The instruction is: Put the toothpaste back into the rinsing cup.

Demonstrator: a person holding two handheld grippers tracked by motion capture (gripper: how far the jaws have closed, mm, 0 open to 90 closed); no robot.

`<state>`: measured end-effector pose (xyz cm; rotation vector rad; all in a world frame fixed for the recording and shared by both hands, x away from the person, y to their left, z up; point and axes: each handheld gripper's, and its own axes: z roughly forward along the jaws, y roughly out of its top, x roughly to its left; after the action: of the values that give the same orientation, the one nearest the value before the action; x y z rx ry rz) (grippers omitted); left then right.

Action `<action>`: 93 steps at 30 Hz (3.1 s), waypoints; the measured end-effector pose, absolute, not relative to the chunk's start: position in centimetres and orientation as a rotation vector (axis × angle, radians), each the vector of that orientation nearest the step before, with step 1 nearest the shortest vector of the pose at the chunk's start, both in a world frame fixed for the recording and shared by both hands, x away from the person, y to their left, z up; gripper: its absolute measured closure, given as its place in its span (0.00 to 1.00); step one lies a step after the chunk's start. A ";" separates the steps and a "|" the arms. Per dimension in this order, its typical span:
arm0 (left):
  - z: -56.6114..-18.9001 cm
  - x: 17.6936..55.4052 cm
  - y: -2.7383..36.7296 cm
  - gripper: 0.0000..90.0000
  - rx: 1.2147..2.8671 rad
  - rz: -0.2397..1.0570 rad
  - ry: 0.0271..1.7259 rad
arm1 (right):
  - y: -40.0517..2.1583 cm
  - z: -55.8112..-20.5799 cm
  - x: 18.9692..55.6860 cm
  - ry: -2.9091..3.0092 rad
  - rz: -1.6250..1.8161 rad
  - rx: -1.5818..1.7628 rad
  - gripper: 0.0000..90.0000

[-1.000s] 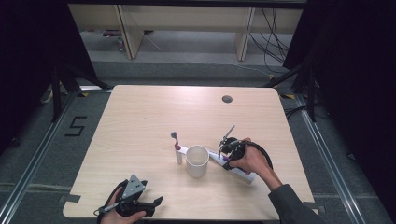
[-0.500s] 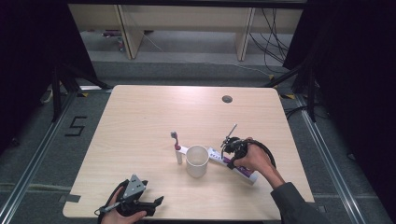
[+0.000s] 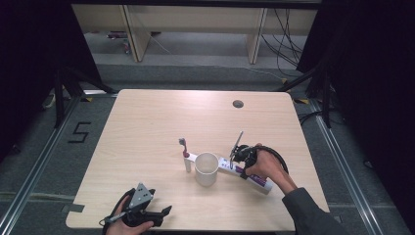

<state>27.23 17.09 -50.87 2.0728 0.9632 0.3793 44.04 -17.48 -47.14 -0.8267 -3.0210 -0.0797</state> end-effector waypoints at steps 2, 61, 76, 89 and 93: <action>-50.9 27.2 17.0 0.21 2.086 0.384 0.955 | -17.5 -47.5 44.2 -2.999 -0.095 -0.819 0.85; -51.0 27.4 17.2 0.21 2.066 0.365 0.972 | -19.6 -39.1 44.2 -2.892 -1.385 -0.980 0.86; -51.0 27.4 17.2 0.21 2.064 0.361 0.972 | -18.4 -38.7 43.9 -2.847 -1.601 -0.909 0.86; -51.0 27.4 17.2 0.21 2.061 0.363 0.962 | -17.2 -37.9 43.4 -2.750 -1.728 -0.947 0.86; -50.9 27.4 17.2 0.21 2.064 0.366 0.967 | -16.7 -37.9 43.4 -2.745 -1.775 -0.911 0.86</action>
<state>27.43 17.20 -50.95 2.0639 0.9668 0.3665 43.40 -16.74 -37.85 -0.9114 -2.7452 -1.7754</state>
